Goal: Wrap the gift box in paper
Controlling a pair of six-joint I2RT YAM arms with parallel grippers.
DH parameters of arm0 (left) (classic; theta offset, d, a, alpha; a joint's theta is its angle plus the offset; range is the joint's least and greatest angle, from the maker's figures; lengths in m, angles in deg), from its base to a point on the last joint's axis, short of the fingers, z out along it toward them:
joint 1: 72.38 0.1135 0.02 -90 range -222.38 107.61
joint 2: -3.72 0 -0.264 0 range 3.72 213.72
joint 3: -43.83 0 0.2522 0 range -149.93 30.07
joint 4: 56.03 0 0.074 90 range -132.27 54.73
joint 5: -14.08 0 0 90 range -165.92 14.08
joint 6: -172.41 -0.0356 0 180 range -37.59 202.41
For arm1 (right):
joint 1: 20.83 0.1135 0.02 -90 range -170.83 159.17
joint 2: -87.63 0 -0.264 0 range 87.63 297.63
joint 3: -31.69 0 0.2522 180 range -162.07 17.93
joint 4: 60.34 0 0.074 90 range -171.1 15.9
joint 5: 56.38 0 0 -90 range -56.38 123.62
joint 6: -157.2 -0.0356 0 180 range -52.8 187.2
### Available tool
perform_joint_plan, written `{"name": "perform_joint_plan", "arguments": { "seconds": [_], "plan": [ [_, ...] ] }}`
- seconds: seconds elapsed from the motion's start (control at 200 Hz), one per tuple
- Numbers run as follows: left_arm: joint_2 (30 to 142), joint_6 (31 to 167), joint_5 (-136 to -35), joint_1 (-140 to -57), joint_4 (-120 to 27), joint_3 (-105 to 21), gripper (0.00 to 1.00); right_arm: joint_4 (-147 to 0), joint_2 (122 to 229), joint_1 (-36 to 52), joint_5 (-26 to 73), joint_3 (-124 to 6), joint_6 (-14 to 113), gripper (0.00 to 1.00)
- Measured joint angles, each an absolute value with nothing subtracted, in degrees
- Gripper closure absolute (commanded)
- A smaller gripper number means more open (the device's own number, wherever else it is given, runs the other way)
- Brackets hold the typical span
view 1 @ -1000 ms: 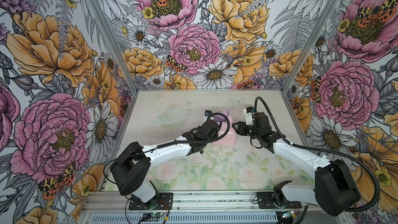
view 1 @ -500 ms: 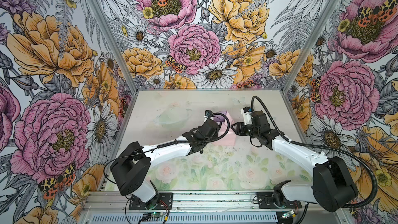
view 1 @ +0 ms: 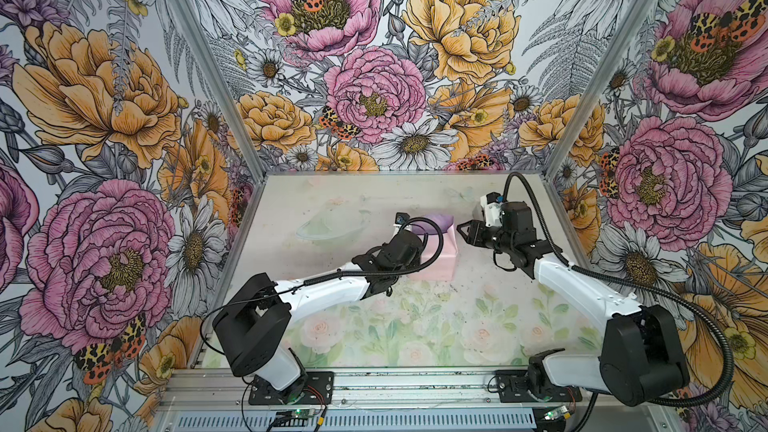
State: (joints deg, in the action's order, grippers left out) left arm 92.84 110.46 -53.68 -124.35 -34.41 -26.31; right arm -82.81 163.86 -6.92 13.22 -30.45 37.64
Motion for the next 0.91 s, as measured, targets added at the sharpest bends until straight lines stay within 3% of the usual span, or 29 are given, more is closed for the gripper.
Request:
{"name": "perform_joint_plan", "arguments": {
  "seconds": [0.575,0.731,0.906],
  "plan": [
    [92.9,110.5,-54.6,-123.7,-34.6,-26.3,0.78,-84.2,169.2,-1.9,11.3,-30.9,40.1,0.54],
    [92.9,110.6,-56.7,-122.4,-34.8,-26.3,0.67,-84.6,169.4,-1.9,10.8,-31.0,40.7,0.54],
    [91.9,110.9,-60.0,-121.2,-34.9,-26.3,0.45,-84.6,169.4,-1.9,10.9,-31.0,41.2,0.54]
  ]
}}
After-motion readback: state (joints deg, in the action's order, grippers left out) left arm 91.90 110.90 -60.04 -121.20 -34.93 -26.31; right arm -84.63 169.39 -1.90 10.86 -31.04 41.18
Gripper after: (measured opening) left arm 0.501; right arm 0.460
